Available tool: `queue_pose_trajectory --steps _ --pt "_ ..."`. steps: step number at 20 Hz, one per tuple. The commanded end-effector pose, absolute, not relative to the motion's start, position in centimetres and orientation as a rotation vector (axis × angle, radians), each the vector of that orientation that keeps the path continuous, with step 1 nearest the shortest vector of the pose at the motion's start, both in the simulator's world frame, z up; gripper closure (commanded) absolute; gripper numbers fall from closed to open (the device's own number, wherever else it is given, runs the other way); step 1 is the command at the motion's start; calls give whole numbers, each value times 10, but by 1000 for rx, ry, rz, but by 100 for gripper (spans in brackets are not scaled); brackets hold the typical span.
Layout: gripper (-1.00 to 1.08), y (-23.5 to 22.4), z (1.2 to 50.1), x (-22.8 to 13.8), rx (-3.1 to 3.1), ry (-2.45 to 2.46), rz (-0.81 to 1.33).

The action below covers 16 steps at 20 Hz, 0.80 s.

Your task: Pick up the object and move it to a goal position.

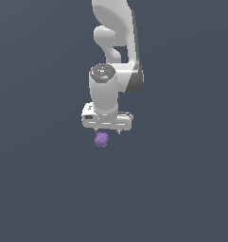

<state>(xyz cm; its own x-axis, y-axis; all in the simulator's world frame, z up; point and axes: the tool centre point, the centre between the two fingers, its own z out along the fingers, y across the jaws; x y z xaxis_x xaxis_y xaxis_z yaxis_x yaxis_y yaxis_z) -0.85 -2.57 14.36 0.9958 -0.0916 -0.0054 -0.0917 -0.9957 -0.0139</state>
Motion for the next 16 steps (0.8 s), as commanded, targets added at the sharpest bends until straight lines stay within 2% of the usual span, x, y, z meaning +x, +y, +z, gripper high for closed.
queue_pose_trajectory --steps 1,8,16 --pt "-92 -37 127 -13 -3125 202 6" --pt "-92 -58 96 -24 -3124 310 1" --pt "-92 -62 89 -27 -3124 328 2"
